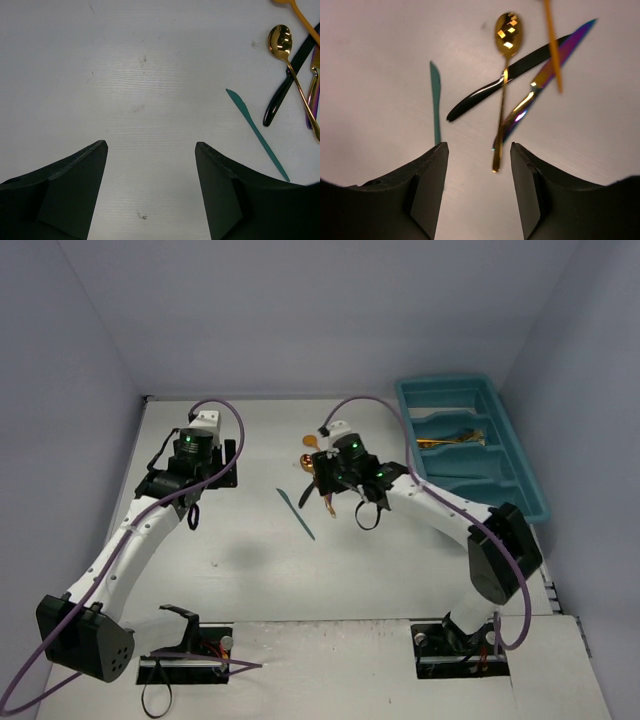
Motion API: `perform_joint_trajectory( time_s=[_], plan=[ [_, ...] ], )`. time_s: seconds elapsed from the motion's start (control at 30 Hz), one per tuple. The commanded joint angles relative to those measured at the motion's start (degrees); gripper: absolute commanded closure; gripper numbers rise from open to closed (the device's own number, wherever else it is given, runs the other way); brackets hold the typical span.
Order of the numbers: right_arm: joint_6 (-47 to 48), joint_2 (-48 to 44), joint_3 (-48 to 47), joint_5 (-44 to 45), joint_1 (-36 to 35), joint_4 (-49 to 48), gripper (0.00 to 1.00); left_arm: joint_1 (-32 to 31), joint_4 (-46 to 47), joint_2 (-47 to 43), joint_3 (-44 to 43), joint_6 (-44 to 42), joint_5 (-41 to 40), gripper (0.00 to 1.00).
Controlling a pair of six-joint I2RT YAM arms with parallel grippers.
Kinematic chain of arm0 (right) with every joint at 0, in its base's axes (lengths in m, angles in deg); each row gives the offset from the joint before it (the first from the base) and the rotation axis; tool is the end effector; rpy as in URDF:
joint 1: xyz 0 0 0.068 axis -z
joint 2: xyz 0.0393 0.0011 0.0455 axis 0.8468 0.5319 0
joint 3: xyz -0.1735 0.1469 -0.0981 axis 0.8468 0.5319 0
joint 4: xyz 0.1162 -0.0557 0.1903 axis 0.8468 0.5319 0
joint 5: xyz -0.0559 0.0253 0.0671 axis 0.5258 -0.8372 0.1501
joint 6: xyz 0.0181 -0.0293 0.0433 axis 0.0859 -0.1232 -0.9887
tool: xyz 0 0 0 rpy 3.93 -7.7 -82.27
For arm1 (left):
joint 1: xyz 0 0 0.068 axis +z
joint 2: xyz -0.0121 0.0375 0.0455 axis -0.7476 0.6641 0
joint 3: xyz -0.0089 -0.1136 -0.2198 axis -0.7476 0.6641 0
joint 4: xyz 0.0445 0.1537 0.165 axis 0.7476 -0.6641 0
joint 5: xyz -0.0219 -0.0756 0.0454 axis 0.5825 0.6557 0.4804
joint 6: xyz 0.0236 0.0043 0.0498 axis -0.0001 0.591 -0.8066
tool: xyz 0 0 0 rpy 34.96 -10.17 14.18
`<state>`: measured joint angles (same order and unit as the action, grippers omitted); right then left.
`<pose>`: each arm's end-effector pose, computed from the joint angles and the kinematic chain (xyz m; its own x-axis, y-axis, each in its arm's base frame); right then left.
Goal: Sort the eating utensils into containers
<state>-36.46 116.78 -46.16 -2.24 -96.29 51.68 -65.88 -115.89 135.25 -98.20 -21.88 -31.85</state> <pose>0.2718 0.2172 0.2666 -0.4444 -0.0810 -0.8922 -0.5623 0.8005 0.2074 0.2272 -0.0655 0.3157 -0.5642 -0.0923 -0.8205 0.0314 0.9906 -0.1330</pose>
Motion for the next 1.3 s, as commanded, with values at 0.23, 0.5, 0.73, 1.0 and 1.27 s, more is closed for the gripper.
perform_joint_trajectory(
  time_s=[0.23, 0.5, 0.73, 1.0, 1.27],
  plan=[
    [0.25, 14.28, -7.76, 3.43, -11.67, 0.23, 0.58, 0.53, 3.30, -2.48, -0.24, -0.96, -1.98, 0.32],
    [-2.30, 20.85, -10.75, 5.70, -13.10, 1.59, 0.62, 0.53, 3.22, -2.39, -0.24, -0.97, -1.55, 0.32],
    [-1.95, 22.99, -11.76, 7.89, -13.87, 2.19, 0.67, 0.53, 3.21, -2.40, -0.24, -1.05, -1.37, 0.32],
    [-1.86, 24.85, -12.43, 8.86, -14.57, 2.46, 0.79, 0.53, 3.21, -2.34, -0.33, -1.05, -1.11, 0.32],
    [-1.69, 26.07, -14.07, 8.04, -14.98, 2.46, 1.00, 0.50, 3.12, -2.57, -0.39, -1.20, -1.46, 0.32]
  ],
)
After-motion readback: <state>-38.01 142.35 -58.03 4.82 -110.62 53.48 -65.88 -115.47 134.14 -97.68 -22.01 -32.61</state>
